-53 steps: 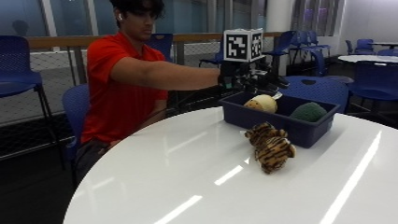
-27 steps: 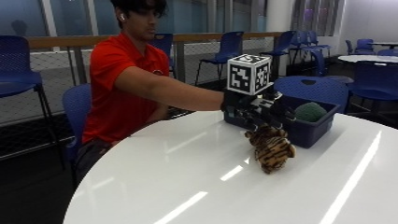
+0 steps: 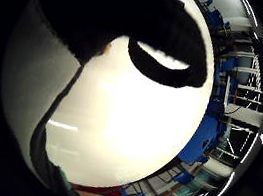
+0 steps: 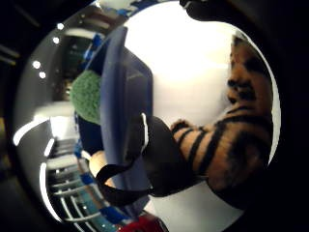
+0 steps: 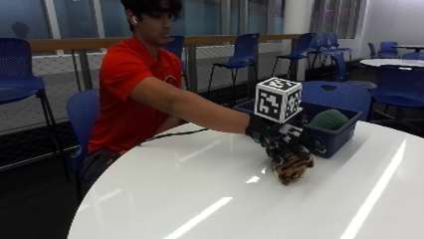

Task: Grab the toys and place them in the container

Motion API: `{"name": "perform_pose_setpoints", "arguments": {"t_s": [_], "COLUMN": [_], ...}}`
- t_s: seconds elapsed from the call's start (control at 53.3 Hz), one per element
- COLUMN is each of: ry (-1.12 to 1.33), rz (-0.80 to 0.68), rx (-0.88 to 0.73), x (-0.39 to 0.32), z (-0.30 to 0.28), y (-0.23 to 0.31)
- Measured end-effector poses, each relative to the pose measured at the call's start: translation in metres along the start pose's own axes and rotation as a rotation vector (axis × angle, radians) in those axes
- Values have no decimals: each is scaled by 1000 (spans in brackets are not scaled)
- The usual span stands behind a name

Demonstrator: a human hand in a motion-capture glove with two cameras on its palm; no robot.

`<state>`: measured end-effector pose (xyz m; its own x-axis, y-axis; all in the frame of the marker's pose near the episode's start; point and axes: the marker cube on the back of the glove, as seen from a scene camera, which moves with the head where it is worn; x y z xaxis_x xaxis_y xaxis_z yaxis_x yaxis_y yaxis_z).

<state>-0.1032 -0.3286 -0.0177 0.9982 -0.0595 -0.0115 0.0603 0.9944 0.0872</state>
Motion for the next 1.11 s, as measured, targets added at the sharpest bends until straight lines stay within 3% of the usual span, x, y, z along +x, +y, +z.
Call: {"name": "perform_pose_setpoints", "arguments": {"t_s": [0.507,0.713,0.919,1.107], "ry": [152,163,87,105], "rz": [70,49,-36,-30], "rx": [-130,-18,227,223], "x": [4,15,26,28], "z": [31,31,32,27], "y": [-1,-7,-9,-10]}}
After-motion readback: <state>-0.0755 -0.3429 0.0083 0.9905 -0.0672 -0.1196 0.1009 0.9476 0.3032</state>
